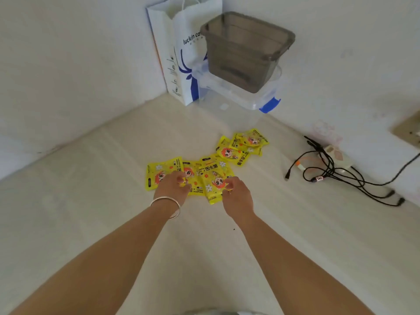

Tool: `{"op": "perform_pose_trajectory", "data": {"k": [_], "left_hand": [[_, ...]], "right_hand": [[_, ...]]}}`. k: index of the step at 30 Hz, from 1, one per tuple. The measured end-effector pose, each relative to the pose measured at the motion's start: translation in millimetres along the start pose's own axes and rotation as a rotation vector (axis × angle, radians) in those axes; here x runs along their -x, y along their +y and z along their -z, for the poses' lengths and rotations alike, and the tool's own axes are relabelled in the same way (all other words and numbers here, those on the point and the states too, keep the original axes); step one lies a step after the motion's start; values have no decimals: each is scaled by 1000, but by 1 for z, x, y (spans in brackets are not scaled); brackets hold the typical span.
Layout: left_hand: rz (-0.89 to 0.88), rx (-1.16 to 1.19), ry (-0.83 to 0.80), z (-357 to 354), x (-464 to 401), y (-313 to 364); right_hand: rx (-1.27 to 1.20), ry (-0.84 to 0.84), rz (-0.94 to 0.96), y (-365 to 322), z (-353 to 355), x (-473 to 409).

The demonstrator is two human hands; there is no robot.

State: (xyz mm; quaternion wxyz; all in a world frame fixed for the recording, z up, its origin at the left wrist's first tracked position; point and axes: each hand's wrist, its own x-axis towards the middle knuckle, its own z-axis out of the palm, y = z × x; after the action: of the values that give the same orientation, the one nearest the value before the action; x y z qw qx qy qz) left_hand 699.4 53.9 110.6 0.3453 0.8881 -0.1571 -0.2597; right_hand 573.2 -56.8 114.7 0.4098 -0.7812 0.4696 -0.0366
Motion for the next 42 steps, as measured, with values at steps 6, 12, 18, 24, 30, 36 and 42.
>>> {"op": "perform_pose_trajectory", "data": {"k": [6,12,18,24,30,36,42], "left_hand": [[313,-204,214,14,-35,-17],[401,-220,202,13,-55,-22],[354,-217,147,11,-70,-15],[408,43,114,15,-70,-8],[480,246,156,15,-70,-8],[334,95,111,5,-61,10],[351,-29,24,-1,-62,16]], "right_hand": [[264,-54,-56,-12,-18,-54],[376,-37,-184,-22,-23,-76],[310,-65,-230,-36,-34,-85],[160,-96,-350,-39,-37,-87],[47,-220,-370,-33,-34,-93],[-401,-186,-423,-36,-30,-94],[-669,-318,-442,-44,-37,-98]]}}
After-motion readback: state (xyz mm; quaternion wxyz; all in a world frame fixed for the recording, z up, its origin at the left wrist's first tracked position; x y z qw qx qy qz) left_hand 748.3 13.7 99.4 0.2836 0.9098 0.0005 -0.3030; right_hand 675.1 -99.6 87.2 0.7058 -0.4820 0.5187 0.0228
